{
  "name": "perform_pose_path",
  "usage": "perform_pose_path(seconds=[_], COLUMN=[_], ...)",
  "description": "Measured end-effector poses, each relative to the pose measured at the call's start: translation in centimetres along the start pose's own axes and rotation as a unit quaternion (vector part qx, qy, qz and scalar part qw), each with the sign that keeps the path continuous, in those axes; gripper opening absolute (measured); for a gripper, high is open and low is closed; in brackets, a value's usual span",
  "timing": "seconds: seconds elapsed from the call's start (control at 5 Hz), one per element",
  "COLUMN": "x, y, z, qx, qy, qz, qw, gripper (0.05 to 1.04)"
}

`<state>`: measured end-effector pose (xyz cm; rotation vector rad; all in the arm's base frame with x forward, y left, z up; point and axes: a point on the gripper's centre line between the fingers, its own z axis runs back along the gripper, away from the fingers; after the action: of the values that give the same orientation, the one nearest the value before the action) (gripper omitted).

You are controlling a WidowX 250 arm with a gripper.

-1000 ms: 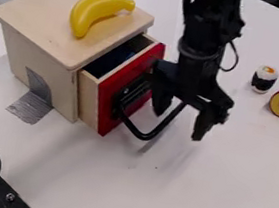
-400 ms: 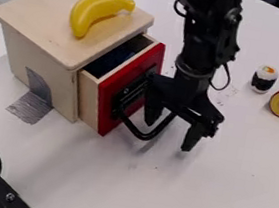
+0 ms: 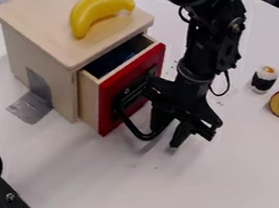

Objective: Open the drawer

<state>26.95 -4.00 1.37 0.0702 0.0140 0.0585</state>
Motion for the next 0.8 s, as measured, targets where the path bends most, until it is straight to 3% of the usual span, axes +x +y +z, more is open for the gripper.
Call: perform_pose_path(seconds=[0.2, 0.8], x=[0.0, 0.1], y=[-0.2, -3.5], z=[0.1, 0.2], qx=[0.000, -0.019], qy=[-0.003, -0.010], qz=[-0.003, -0.039], qw=[1.0000, 0.9990], gripper=[0.178, 0.124])
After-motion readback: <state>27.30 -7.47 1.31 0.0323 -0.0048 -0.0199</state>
